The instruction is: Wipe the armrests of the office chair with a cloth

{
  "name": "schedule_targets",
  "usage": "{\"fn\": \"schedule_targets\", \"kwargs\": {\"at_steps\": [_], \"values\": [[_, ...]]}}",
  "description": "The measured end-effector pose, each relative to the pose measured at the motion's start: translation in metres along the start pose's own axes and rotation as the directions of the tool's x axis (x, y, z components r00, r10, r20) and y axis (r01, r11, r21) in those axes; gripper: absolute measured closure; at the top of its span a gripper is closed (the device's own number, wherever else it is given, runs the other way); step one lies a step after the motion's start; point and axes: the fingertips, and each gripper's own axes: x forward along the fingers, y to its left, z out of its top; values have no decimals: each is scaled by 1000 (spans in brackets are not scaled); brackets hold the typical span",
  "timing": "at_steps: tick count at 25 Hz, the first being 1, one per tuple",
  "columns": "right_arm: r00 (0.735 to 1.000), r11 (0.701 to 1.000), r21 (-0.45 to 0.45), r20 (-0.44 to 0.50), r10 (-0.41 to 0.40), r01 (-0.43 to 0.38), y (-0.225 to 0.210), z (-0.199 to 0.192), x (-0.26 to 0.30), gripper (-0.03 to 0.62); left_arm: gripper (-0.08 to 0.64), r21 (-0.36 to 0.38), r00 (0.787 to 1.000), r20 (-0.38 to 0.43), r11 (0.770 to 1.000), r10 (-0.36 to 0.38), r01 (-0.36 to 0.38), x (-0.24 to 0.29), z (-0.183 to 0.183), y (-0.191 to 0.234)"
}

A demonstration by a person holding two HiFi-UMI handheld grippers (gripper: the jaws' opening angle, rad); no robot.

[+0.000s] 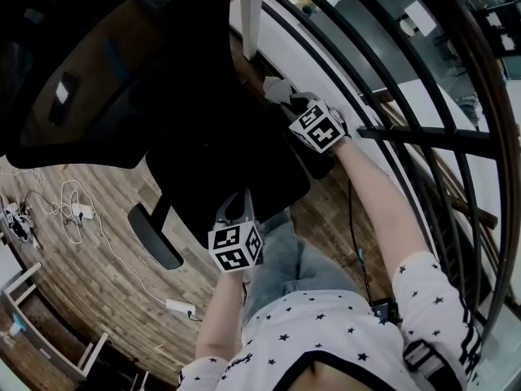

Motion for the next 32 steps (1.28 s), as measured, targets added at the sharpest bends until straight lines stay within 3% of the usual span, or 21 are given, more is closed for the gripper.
{"fn": "schedule_targets", "kwargs": {"at_steps": [21, 32], "values": [[1000, 999, 42, -20, -5, 6, 11, -16, -13, 561, 554, 11, 1000, 12, 1000, -7, 7, -14, -4, -14], [999, 1000, -10, -50, 5, -5, 26, -32, -24, 561, 554, 26, 1000, 27, 1000, -12, 12, -21, -4, -20]]}}
